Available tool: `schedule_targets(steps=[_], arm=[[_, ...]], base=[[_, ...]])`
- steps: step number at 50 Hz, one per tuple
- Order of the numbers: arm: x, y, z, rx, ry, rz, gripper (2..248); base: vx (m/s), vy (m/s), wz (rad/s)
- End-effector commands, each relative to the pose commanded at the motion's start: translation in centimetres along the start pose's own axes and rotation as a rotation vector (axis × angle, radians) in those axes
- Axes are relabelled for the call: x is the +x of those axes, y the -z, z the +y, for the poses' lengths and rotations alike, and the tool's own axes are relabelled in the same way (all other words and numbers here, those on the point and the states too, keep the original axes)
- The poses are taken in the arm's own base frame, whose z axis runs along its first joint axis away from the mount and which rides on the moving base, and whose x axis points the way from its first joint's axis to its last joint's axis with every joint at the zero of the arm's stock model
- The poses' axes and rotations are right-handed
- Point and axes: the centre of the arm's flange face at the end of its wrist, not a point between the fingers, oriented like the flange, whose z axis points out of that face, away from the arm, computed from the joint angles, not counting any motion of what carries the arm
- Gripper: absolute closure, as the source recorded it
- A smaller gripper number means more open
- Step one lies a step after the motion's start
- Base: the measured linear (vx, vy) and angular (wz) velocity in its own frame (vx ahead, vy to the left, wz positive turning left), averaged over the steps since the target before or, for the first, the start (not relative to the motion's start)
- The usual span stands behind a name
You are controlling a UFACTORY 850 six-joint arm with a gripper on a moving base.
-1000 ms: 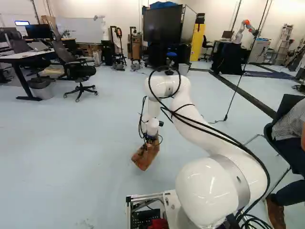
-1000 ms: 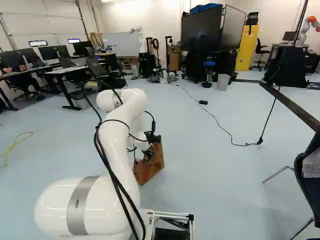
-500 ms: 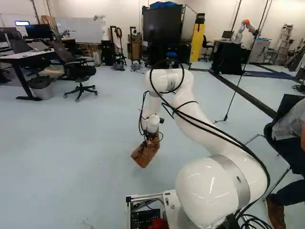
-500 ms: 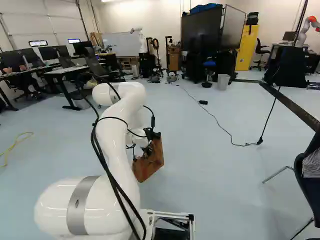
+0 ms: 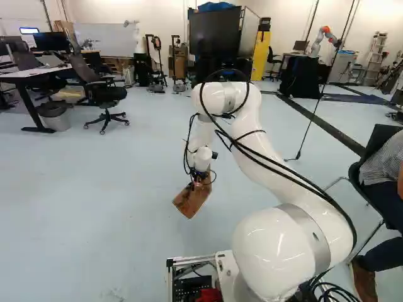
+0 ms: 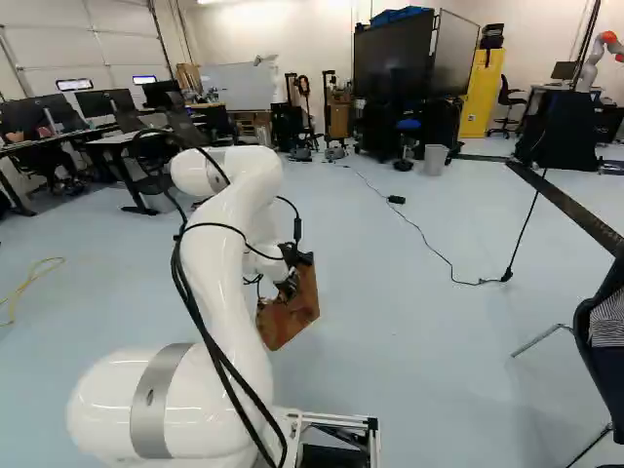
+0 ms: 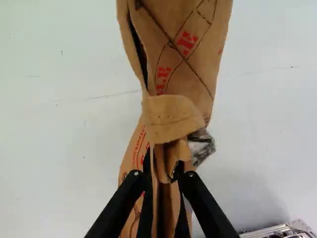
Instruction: Pick up the grocery bag from the ground
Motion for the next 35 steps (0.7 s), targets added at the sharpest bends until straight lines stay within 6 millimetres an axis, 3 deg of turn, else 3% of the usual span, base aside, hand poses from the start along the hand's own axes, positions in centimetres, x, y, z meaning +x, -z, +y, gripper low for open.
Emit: schedule_targets(steps=[35], arm=[[0.3, 5.4, -0.2, 0.013, 0.002, 0.02, 228]], base=[[0.0, 0.0, 0.0]])
